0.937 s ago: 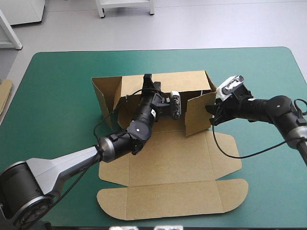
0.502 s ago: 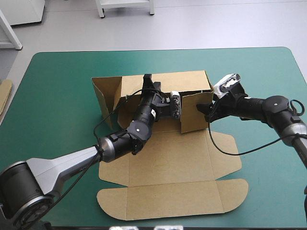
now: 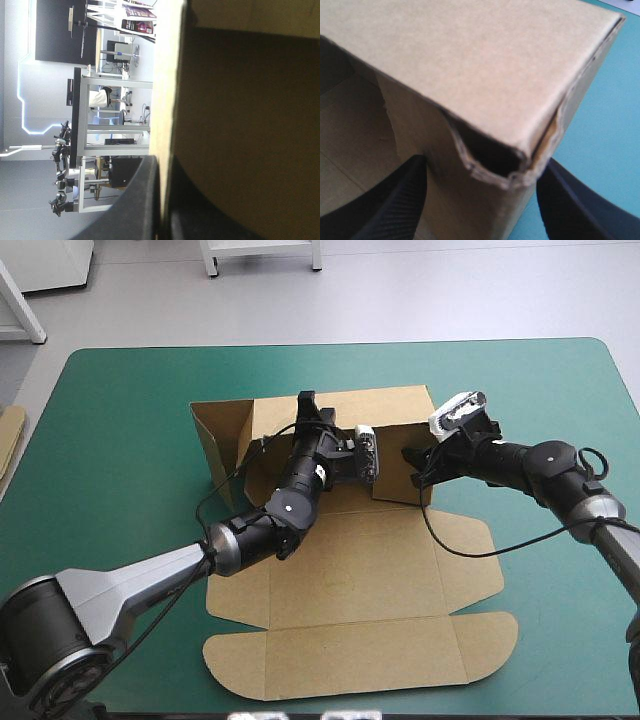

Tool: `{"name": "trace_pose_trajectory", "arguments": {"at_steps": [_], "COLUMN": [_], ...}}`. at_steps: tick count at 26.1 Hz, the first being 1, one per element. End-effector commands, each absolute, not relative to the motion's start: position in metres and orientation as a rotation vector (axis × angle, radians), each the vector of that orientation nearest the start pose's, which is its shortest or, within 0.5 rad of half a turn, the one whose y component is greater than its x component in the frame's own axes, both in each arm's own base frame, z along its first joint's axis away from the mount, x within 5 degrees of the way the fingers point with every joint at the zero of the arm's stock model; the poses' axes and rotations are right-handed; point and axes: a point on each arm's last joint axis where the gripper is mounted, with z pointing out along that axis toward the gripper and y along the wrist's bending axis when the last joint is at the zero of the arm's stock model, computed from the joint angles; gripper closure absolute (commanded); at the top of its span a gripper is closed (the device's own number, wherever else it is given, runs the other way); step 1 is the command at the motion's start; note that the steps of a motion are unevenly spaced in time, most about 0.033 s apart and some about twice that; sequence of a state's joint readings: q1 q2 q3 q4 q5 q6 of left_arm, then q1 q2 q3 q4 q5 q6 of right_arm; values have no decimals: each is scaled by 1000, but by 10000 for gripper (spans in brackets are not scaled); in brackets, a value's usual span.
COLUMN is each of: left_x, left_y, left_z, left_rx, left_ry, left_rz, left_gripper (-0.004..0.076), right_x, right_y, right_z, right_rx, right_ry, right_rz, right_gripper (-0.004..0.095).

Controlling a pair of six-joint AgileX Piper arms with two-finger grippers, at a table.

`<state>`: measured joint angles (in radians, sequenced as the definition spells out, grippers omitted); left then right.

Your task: Fold the box

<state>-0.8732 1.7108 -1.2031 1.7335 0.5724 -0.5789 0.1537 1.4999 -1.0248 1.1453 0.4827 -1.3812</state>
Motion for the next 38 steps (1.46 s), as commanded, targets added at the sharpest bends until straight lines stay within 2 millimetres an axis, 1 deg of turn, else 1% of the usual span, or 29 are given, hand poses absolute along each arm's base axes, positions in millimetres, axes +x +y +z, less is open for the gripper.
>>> {"name": "trace_pose_trajectory", "arguments": {"at_steps": [1, 2, 3, 4, 6, 7, 8, 9, 10, 11, 13, 15, 16, 19, 20, 21, 23, 26, 28, 32, 35, 38], "left_x": [284, 284, 284, 284, 283, 282, 282, 282, 282, 282, 281, 279, 279, 274, 270, 265, 257, 240, 231, 217, 215, 230], "left_y": [-267, -267, -267, -268, -270, -271, -271, -271, -271, -272, -272, -274, -274, -278, -280, -281, -284, -285, -282, -273, -265, -249], "left_z": [319, 319, 319, 319, 318, 318, 318, 318, 318, 318, 319, 319, 318, 319, 322, 326, 333, 348, 360, 389, 415, 440], "left_rx": [1302, 1302, 1305, 1309, 1327, 1337, 1338, 1337, 1336, 1337, 1336, 1342, 1343, 1337, 1319, 1303, 1279, 1260, 1236, 1179, 1107, 974], "left_ry": [1276, 1276, 1274, 1271, 1260, 1254, 1253, 1254, 1255, 1253, 1251, 1246, 1244, 1245, 1248, 1246, 1254, 1253, 1248, 1207, 1179, 1227], "left_rz": [706, 706, 702, 695, 668, 654, 652, 654, 655, 654, 653, 645, 642, 622, 612, 585, 512, 374, 312, 216, 212, 190], "left_gripper": [732, 732, 732, 732, 732, 732, 732, 732, 731, 724, 671, 586, 517, 366, 322, 304, 303, 303, 303, 303, 303, 304], "right_x": [318, 318, 319, 319, 319, 318, 317, 317, 317, 317, 317, 317, 317, 319, 320, 321, 323, 325, 325, 325, 325, 324], "right_y": [89, 89, 90, 91, 94, 95, 96, 96, 96, 96, 96, 96, 96, 93, 93, 91, 89, 86, 86, 86, 86, 87], "right_z": [314, 315, 319, 321, 325, 326, 326, 326, 325, 325, 325, 325, 325, 326, 326, 326, 326, 326, 326, 326, 326, 326], "right_rx": [-646, -648, -635, -637, -633, -644, -649, -662, -667, -669, -669, -666, -656, -613, -601, -567, -541, -511, -509, -498, -499, -495], "right_ry": [1929, 1927, 1910, 1901, 1869, 1861, 1861, 1861, 1862, 1862, 1862, 1862, 1864, 1874, 1877, 1885, 1892, 1894, 1894, 1898, 1899, 1902], "right_rz": [406, 407, 420, 429, 478, 500, 506, 511, 507, 505, 505, 502, 497, 478, 478, 470, 446, 412, 410, 418, 423, 435], "right_gripper": [384, 407, 474, 500, 611, 712, 769, 883, 926, 926, 925, 925, 925, 925, 925, 925, 925, 925, 926, 925, 925, 925]}}
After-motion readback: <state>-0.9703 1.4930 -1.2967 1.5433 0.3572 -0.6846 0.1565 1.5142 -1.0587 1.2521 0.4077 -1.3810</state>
